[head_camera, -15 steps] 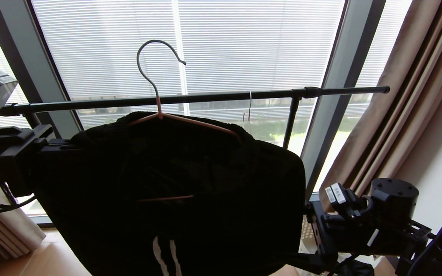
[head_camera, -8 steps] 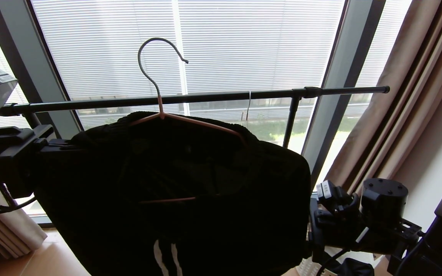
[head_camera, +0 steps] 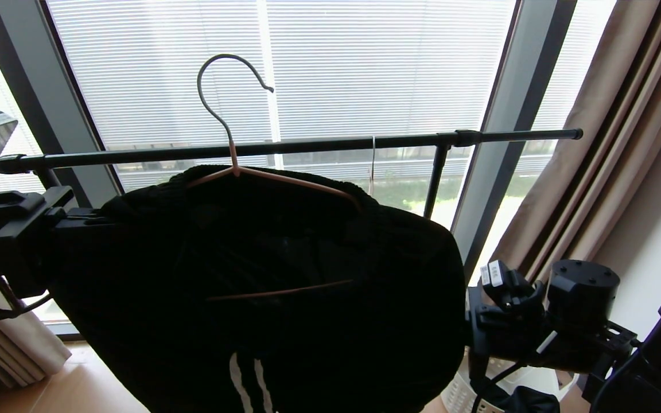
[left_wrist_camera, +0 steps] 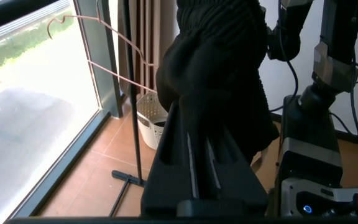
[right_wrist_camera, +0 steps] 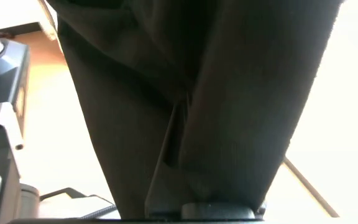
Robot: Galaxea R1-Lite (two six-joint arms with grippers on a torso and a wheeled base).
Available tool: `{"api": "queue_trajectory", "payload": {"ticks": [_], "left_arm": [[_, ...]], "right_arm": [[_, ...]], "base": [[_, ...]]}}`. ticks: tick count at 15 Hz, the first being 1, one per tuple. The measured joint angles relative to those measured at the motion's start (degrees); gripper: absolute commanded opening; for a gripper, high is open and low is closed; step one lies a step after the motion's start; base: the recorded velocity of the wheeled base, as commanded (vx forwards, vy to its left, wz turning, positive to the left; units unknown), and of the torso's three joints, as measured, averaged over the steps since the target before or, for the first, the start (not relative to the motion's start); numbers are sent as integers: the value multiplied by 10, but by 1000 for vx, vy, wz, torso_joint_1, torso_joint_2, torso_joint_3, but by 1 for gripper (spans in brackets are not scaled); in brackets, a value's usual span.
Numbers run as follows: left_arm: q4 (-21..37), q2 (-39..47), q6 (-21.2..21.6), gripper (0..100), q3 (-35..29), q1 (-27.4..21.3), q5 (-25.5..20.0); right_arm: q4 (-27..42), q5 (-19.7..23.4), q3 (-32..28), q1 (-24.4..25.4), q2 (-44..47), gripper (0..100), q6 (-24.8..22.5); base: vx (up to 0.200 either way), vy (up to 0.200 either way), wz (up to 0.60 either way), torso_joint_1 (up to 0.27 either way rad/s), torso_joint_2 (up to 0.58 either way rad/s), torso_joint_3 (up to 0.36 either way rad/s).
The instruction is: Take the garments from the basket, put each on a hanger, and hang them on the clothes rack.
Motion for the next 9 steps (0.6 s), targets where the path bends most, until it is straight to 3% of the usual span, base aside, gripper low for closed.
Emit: {"api": "queue_trajectory", "payload": {"ticks": [9], "left_arm": [[-10, -2, 0, 0, 13, 25, 0]], "right_arm": [[0, 0, -5, -21, -8, 0, -1]], "base": [[0, 0, 0, 0, 0, 0]]}}
